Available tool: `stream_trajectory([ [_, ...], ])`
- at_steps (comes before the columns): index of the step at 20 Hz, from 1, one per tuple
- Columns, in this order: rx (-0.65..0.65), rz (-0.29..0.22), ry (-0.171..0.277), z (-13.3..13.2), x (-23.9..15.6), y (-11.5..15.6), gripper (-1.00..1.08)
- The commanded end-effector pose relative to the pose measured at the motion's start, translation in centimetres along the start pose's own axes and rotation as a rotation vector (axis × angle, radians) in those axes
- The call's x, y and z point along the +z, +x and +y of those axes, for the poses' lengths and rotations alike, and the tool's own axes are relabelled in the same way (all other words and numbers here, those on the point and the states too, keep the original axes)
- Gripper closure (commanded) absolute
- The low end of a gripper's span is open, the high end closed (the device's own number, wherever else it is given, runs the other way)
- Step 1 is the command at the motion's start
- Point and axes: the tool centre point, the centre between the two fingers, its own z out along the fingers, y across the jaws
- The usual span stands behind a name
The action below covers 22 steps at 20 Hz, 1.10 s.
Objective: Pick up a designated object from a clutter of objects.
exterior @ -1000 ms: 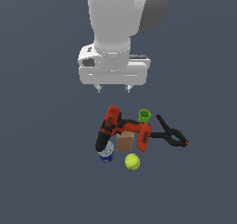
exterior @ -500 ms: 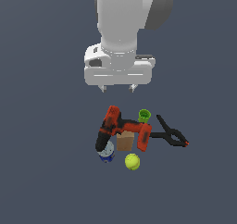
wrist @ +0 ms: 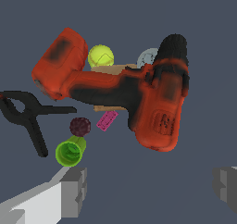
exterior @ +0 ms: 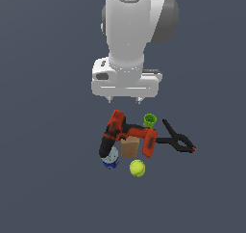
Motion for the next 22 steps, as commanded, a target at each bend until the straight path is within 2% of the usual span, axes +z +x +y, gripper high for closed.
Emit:
stream_trajectory([
  [1, 0.037, 0.002, 0.002, -0.4, 1.3, 0.3, -0.92],
  [12, 0.278, 0.014, 0.014, -2.5, 9.7, 1.6, -0.92],
  [22, 0.507, 0.023, 0.023, -4.3, 17.4, 1.4, -0.92],
])
